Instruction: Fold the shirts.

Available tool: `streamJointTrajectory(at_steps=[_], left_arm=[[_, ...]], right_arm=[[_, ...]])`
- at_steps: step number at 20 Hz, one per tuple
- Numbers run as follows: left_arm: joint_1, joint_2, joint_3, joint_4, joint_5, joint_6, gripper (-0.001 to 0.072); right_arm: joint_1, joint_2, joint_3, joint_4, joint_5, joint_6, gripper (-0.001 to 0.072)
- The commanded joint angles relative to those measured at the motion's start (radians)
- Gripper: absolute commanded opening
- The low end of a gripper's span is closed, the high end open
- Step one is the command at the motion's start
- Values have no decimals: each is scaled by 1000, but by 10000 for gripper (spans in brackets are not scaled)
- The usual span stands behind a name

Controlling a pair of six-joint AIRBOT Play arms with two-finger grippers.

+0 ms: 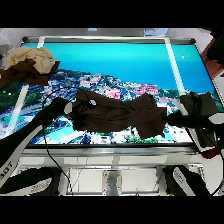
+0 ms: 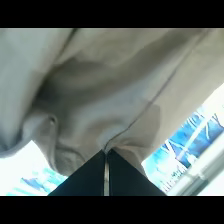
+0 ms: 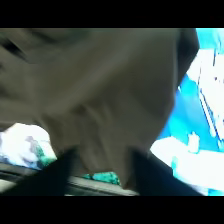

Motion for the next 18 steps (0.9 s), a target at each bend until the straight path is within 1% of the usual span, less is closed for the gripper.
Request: streamJointTrajectory(at_steps=[1, 5, 7, 9, 10, 11, 12, 13, 14, 15, 16, 18], left_arm=[[0, 3, 18, -2, -51, -4, 14], [0, 3, 18, -2, -50, -10, 14], [0, 3, 18, -2, -47, -21, 14], [0, 3, 18, -2, -43, -24, 14], [0, 3, 18, -2, -43, -25, 14], [0, 3, 18, -2, -43, -26, 14], [0, 3, 18, -1, -43, -26, 13], [0, 3, 18, 6, -43, -27, 14], [0, 3, 20, 37, -48, -45, 13], [0, 3, 30, 97, -74, -83, 13], [0, 5, 50, 162, -113, -116, 13], [0, 33, 103, 253, -185, -139, 13]], right_arm=[[0, -55, -92, -38, -61, 0, 569], [0, -112, -106, 62, -223, -1, 568], [1, -151, -106, 145, -293, -9, 538], [2, -191, -106, 212, -309, -52, 537], [8, -213, -106, 241, -298, -84, 520], [19, -229, -106, 269, -280, -111, 394], [32, -236, -106, 298, -276, -144, 186], [40, -236, -105, 325, -274, -173, 28], [42, -236, -97, 348, -249, -203, 22], [41, -233, -74, 341, -209, -222, 21], [41, -223, -35, 309, -155, -221, 21], [41, -164, 63, 248, -42, -206, 20]])
